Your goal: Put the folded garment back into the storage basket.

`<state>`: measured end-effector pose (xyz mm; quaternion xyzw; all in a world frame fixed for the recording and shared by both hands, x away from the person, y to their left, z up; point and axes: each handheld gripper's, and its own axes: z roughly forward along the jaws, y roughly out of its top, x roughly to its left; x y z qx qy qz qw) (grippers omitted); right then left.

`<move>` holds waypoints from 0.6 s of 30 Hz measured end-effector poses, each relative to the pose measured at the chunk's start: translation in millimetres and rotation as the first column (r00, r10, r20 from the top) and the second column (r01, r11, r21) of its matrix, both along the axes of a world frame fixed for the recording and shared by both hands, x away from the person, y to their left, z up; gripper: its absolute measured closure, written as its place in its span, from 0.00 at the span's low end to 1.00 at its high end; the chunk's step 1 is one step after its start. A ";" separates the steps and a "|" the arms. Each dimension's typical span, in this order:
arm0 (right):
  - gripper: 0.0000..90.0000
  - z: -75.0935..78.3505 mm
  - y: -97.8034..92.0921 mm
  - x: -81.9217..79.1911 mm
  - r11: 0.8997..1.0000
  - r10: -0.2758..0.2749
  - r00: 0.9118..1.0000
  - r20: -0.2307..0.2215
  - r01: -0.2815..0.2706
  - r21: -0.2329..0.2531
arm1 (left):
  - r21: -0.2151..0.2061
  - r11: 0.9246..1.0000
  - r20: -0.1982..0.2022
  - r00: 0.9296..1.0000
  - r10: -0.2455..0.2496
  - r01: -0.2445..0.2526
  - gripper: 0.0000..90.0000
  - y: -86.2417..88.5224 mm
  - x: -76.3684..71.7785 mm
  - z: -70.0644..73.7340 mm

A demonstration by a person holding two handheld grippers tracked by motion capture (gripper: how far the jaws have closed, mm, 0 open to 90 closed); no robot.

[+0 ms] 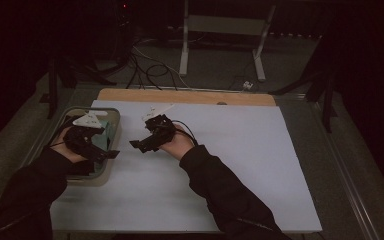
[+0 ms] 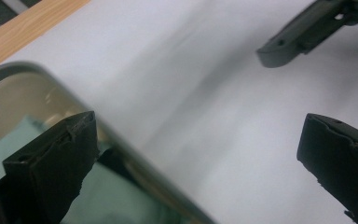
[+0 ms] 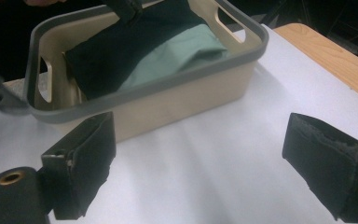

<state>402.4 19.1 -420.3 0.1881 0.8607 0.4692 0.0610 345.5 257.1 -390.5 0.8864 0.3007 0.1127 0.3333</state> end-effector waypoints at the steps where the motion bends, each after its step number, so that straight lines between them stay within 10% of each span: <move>1: 0.11 0.1 -1.9 0.1 1.000 -0.001 1.000 0.000 0.001 -0.002 | 0.003 1.000 -0.001 1.000 -0.014 0.014 0.00 -3.7 -0.6 -0.4; 18: 0.11 -5.5 -36.7 -4.3 1.000 -0.008 1.000 0.010 0.008 0.000 | -0.008 0.994 0.017 0.994 -0.108 0.108 0.00 -51.4 -5.0 -6.8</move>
